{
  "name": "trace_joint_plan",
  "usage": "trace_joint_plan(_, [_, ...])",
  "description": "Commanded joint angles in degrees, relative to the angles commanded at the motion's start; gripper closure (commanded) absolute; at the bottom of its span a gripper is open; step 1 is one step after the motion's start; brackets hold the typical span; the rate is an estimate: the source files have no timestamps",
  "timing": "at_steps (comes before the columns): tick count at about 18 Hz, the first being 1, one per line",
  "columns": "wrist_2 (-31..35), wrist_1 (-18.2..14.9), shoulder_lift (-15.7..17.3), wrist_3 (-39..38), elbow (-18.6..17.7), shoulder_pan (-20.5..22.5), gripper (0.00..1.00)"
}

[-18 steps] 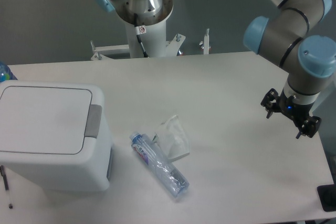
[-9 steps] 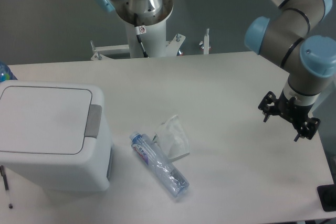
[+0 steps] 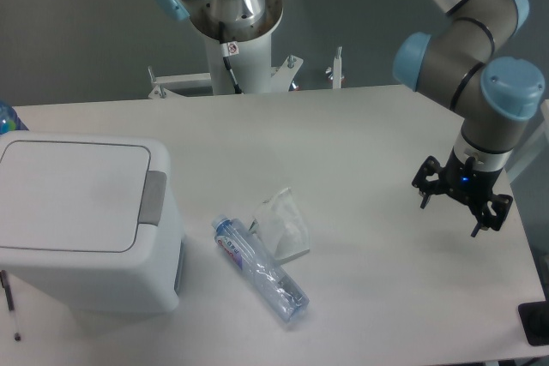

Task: Open the trash can
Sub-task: 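Move the gripper toward the trash can, passing over the water bottle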

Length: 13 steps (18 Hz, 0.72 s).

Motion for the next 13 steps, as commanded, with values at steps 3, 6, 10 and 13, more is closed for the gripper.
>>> trace_joint_plan(3, [-0.70, 0.00, 0.00, -5.71, 0.35, -0.35, 0.00])
trace_joint_plan(6, [-0.71, -0.52, 0.00, -7.92, 1.23, -1.49, 0.00])
trace_joint_plan(10, [-0.53, -3.68, 0.97, -11.69, 1.75, -3.07, 0.00])
trace_joint_plan(13, [-0.44, -11.31, 1.67, -15.30, 5.08, -5.27, 0.00])
